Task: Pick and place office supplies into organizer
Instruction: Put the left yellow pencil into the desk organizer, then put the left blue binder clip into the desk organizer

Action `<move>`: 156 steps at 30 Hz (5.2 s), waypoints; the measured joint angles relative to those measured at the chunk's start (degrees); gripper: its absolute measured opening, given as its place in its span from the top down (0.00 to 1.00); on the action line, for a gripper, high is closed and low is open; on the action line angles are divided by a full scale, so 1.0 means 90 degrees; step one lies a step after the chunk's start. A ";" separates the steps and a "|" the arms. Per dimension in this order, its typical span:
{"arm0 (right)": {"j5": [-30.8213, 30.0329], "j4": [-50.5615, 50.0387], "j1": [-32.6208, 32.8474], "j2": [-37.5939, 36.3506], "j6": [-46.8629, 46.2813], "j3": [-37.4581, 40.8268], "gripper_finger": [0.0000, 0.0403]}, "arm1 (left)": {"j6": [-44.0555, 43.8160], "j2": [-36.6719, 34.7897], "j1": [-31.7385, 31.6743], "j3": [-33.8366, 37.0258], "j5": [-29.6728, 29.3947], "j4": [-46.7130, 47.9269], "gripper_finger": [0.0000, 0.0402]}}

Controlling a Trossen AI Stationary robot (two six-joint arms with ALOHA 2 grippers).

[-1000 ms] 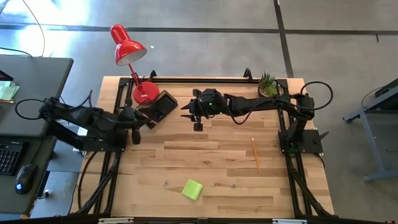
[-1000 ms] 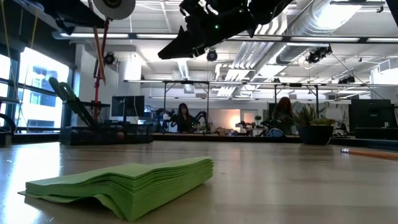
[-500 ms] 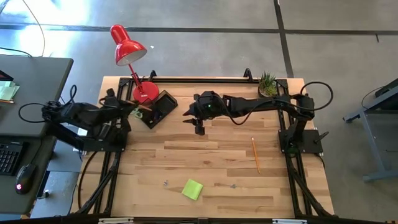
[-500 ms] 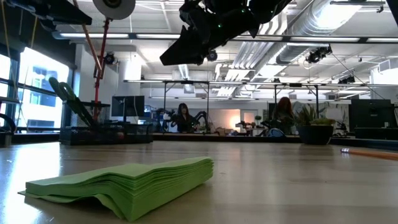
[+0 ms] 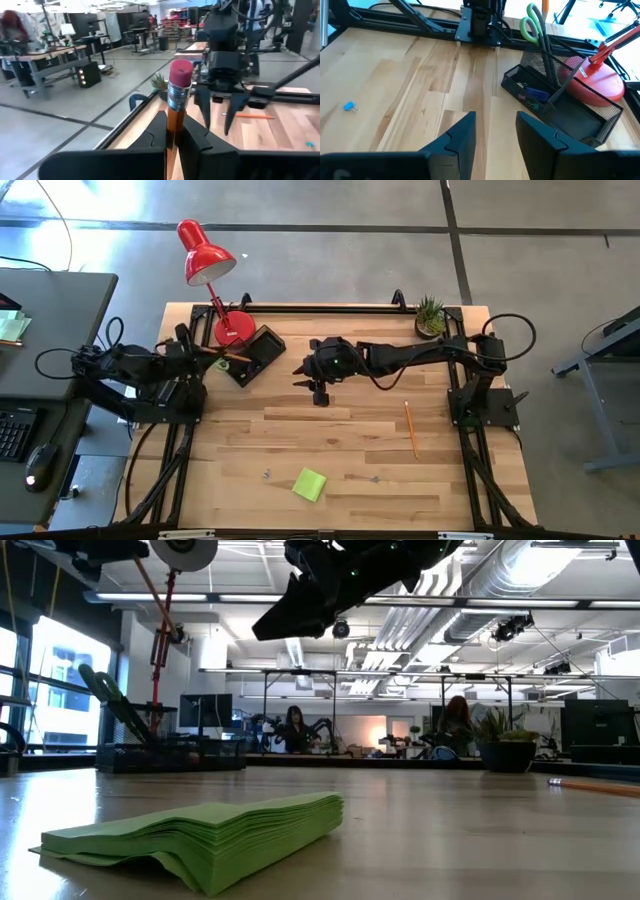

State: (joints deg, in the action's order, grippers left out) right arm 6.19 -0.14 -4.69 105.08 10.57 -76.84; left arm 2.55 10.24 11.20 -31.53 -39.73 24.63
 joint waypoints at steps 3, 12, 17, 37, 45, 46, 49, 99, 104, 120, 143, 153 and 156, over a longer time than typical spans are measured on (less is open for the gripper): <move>-0.0002 -0.0031 -0.0002 0.0000 -0.0005 0.0000 0.67 | -0.0094 -0.0005 0.0000 0.0091 -0.0331 0.0103 1.00; -0.0005 -0.0006 -0.0007 0.0000 0.0045 0.0000 0.67 | -0.0160 0.0126 -0.1052 0.0551 0.1008 -0.0728 1.00; -0.0005 0.0038 -0.0031 -0.0002 0.0163 0.0000 0.67 | -0.0292 0.0732 -0.2209 0.0554 0.2648 -0.0892 1.00; -0.0005 -0.0437 -0.0058 -0.0002 -0.0005 0.0000 0.67 | -0.0713 0.1086 -0.5304 0.0554 0.2755 0.0084 0.98; -0.0005 -0.0437 -0.0058 -0.0002 -0.0005 0.0000 0.67 | -0.1020 0.1129 -0.5411 0.0553 0.2800 0.0274 0.97; -0.0005 -0.0437 -0.0058 -0.0002 -0.0005 0.0000 0.67 | -0.1130 0.1129 -0.5411 0.0553 0.2800 0.0274 0.95; -0.0005 -0.0437 -0.0058 -0.0002 -0.0005 0.0000 0.67 | -0.1337 0.1129 -0.5411 0.0554 0.2798 0.0289 0.88; 0.2665 -0.1614 0.1668 0.3742 0.1704 -0.4164 0.67 | -0.0824 0.1139 -0.5282 0.0248 0.6628 -0.0745 0.89; 0.2698 -0.1752 0.1666 0.4301 0.1863 -0.4708 0.67 | -0.0812 0.1137 -0.5282 0.0248 0.6625 -0.0717 0.89; 0.2691 -0.1278 0.1779 0.4467 0.2119 -0.4692 0.67 | -0.0825 0.1139 -0.5285 0.0248 0.6453 -0.0259 0.89; 0.2932 -0.0535 0.1773 0.4987 0.2045 -0.4692 0.67 | -0.1122 0.1139 -0.5285 0.0248 0.6613 -0.0128 0.89; 0.2944 -0.0460 0.1761 0.5076 0.2116 -0.4692 0.67 | -0.1096 0.1138 -0.5283 0.0261 0.6608 -0.0058 0.89; 0.2944 -0.0361 0.1761 0.5181 0.2116 -0.4692 0.67 | -0.1096 0.1137 -0.5282 0.0357 0.6593 -0.0060 0.89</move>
State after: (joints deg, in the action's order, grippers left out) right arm 32.69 -3.39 11.16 151.71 29.61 -119.07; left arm -7.32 20.47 -36.34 -28.32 19.61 24.09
